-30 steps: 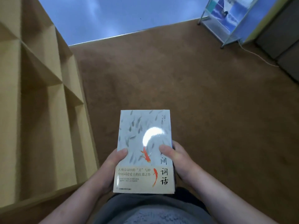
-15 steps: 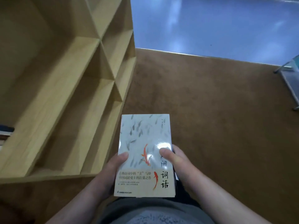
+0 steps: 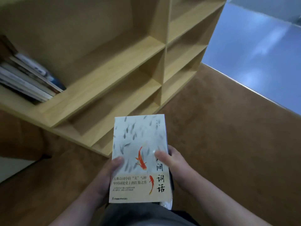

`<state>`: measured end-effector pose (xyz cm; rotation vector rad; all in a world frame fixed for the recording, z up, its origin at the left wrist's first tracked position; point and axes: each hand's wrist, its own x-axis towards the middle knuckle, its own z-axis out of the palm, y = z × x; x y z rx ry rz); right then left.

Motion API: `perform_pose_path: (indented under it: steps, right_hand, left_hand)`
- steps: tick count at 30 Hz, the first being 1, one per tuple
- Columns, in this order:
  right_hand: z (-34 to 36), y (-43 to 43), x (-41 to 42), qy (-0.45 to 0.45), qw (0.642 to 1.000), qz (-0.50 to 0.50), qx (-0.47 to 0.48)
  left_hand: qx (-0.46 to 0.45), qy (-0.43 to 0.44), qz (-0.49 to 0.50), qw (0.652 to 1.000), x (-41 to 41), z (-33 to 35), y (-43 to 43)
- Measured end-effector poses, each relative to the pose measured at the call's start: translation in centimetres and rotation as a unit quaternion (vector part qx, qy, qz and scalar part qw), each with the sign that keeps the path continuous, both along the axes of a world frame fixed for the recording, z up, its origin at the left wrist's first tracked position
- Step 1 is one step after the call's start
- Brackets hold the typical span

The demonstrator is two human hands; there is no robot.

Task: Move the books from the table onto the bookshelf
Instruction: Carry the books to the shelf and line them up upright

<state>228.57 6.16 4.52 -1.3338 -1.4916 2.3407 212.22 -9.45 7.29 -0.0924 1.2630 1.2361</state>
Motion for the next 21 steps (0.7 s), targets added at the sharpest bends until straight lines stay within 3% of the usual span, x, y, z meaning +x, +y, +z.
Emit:
perform_pose_path:
  steps: [8, 21]
  right_hand:
    - [-0.9, 4.3, -6.0, 0.016, 0.994, 0.112, 0.0]
    - [-1.5, 9.3, -14.5, -0.01, 0.98, 0.198, 0.014]
  left_hand:
    - [-0.006, 0.039, 0.111, 0.993, -2.1, 0.0, 1.5]
    - [-0.014, 0.024, 0.212, 0.977, -6.6, -0.3, 4.6]
